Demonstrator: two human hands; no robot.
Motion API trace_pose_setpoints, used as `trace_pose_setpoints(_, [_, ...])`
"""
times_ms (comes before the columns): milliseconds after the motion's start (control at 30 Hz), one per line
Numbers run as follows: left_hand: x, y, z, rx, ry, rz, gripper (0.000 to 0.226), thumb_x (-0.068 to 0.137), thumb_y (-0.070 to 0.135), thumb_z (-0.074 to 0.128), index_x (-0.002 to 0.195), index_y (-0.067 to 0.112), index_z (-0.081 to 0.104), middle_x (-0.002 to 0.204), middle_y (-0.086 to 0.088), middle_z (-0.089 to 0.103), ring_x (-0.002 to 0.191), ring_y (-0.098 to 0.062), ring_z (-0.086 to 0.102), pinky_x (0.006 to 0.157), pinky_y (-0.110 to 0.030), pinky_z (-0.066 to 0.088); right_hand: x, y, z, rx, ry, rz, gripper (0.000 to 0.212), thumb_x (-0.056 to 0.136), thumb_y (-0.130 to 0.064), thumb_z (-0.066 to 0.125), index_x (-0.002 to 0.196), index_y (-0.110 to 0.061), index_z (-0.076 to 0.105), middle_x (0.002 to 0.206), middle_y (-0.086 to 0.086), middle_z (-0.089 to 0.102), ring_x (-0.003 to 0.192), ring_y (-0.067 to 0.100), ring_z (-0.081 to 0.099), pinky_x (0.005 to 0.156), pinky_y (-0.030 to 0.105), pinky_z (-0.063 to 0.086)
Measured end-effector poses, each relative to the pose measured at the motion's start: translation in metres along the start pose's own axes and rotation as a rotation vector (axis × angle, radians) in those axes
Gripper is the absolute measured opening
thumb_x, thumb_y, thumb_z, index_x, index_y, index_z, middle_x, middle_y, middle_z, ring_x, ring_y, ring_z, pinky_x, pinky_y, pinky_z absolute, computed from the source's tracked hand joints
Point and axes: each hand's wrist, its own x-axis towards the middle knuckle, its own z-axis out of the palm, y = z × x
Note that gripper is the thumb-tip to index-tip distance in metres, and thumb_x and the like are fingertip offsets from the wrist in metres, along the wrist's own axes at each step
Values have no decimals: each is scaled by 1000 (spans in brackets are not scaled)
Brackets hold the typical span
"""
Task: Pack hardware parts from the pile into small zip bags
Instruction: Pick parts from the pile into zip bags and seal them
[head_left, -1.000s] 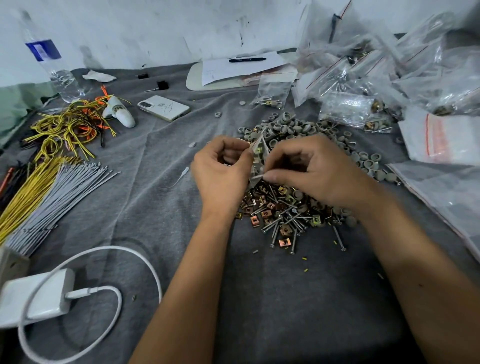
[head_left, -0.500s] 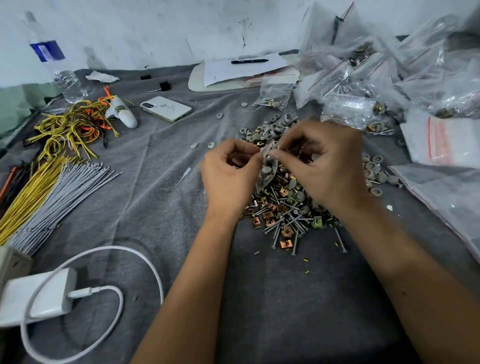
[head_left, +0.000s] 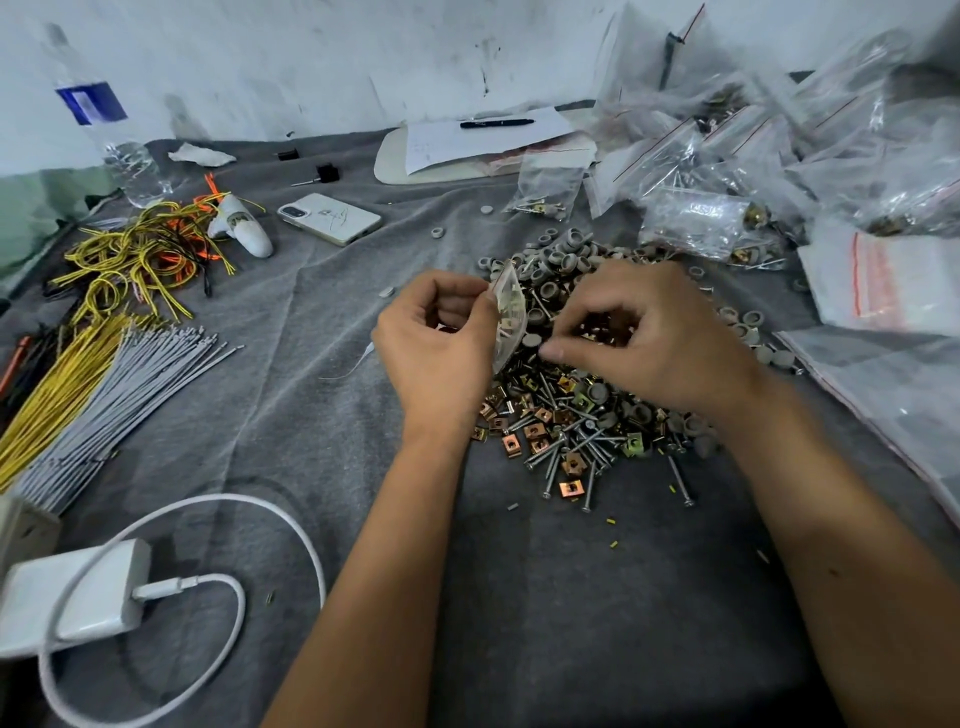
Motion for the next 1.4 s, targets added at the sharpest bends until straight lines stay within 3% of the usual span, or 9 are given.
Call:
trace_pose_setpoints(200, [2,1,-1,29,38,8,10,82,1,75,81,11,74,67,-2,68,61,-12,57,58,-26,47,2,-12,13,-171,-569,14,22,71,-57,85,87,-42,79,94,-20,51,104,8,39,97,46,40])
trace_pose_setpoints(267, [2,2,-1,26,32,5,9,82,1,75,81,10,74,68,-4,68,62,-13,57,58,-26,47,1,-14,15,-236,-616,45,22,72,-58,84,89,-46,76,95,-28,37,102,0,26,101,46,35])
trace_pose_setpoints(500, [0,4,0,33,23,2,12,83,0,75,80,11,74,67,-1,68,61,-12,57,57,-25,48,0,-23,19,-265,-660,34,16,85,-48,77,88,-33,75,94,-21,48,100,3,32,100,42,31])
trace_pose_setpoints(600, [1,2,0,15,21,-6,12,82,0,75,80,12,74,69,-5,69,63,-15,58,59,-28,49,2,-23,14,-33,-540,42,11,89,-36,76,92,-26,74,94,-18,62,100,1,52,96,33,43])
trace_pose_setpoints(700, [0,2,0,22,-26,-12,13,81,-1,75,80,12,74,66,1,67,61,-11,57,57,-25,47,2,-17,8,168,-198,78,5,94,-25,72,96,-21,69,86,-11,70,85,6,69,79,23,53])
trace_pose_setpoints(833, [-5,3,2,103,-105,20,11,82,2,76,80,12,74,63,8,65,56,-5,54,53,-20,44,3,-11,9,85,180,59,6,91,-22,77,93,-18,74,83,-11,71,80,8,69,74,23,55])
trace_pose_setpoints(1000, [-6,4,3,135,-122,38,16,81,-1,75,79,15,74,64,9,66,58,-3,54,55,-20,45,4,-11,13,-55,168,53,14,84,-12,83,97,-16,79,91,-10,74,84,3,69,76,18,54])
trace_pose_setpoints(1233, [-6,4,3,106,-120,7,15,81,0,75,79,15,75,69,-1,70,60,-7,57,56,-25,47,5,-15,17,-143,205,35,19,79,-8,86,94,-15,77,75,-22,59,61,6,57,60,6,40])
trace_pose_setpoints(1400, [-5,2,1,78,-129,9,12,80,7,75,79,19,75,67,4,68,61,-8,56,56,-27,47,5,-12,15,-231,196,16,14,80,-11,86,93,-13,81,78,-25,50,70,-17,51,70,0,32])
